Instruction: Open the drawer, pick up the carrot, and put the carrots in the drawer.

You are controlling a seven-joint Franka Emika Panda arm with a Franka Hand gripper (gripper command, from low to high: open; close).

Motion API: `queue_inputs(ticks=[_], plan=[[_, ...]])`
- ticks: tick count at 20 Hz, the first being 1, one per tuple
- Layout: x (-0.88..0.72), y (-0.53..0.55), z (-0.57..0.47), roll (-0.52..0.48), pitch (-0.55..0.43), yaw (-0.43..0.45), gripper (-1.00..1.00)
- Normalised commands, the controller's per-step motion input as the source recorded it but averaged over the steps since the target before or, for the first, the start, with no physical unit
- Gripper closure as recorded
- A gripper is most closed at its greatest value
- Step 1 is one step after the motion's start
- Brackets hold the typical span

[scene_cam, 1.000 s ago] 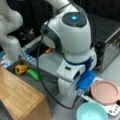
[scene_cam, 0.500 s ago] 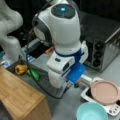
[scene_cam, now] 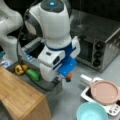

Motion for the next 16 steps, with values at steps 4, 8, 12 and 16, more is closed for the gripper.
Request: queue_inputs(ticks=[4, 8, 12, 16], plan=[[-0.4, -0.12, -0.06, -0.049, -0.116, 0.059, 1.0], [-0.45, -0.12, -0.03, -0.1, -0.112, 0.181, 1.0], [-0.46, -0.12, -0.02, -0.106, -0.078, 0.284, 1.0], [-0.37, -0.11, -0.03, -0.122, -0.063, 0.304, 1.0]])
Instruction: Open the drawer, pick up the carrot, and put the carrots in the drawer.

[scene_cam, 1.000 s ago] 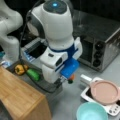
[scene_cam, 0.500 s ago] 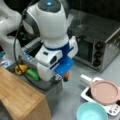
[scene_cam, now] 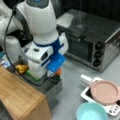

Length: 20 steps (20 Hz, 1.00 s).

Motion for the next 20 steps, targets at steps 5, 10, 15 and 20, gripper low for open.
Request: queue_inputs(ticks=[5, 10, 15, 20], plan=[[-0.27, -0.14, -0.04, -0.132, -0.086, 0.402, 1.0], [-0.2, -0.16, -0.06, -0.166, -0.111, 0.384, 1.0], [-0.16, -0.15, -0.12, -0.174, -0.161, 0.411, 1.0], [-0.11, -0.1, -0.12, -0.17, -0.13, 0.429, 1.0]])
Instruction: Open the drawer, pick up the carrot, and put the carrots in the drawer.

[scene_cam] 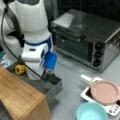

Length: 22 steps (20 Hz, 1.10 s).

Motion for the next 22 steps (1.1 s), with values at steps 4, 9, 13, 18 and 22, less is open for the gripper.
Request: queue_inputs(ticks=[4, 9, 13, 18, 22], plan=[[-0.07, -0.1, -0.1, -0.142, -0.035, 0.48, 1.0], [-0.04, -0.12, -0.08, -0.14, 0.013, 0.538, 1.0], [-0.02, -0.16, -0.12, -0.057, -0.099, 0.592, 1.0], [-0.04, -0.2, -0.11, -0.002, -0.178, 0.592, 1.0], [-0.17, -0.04, -0.1, 0.001, -0.146, 0.39, 1.0]])
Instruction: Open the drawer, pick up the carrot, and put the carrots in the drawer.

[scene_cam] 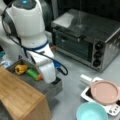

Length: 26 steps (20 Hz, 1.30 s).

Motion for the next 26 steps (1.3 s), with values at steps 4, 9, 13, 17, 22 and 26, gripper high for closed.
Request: queue_inputs(ticks=[4, 9, 13, 17, 22, 26], plan=[[-0.27, 0.11, -0.11, 0.027, -0.156, 0.298, 1.0], [-0.31, 0.13, -0.16, 0.072, -0.179, 0.303, 1.0], [-0.29, 0.09, -0.18, 0.114, -0.194, 0.252, 1.0], [-0.29, 0.07, -0.17, 0.129, -0.21, 0.156, 1.0], [-0.29, 0.01, -0.16, 0.129, -0.23, 0.081, 1.0], [-0.33, -0.03, -0.12, 0.129, -0.209, 0.049, 1.0]])
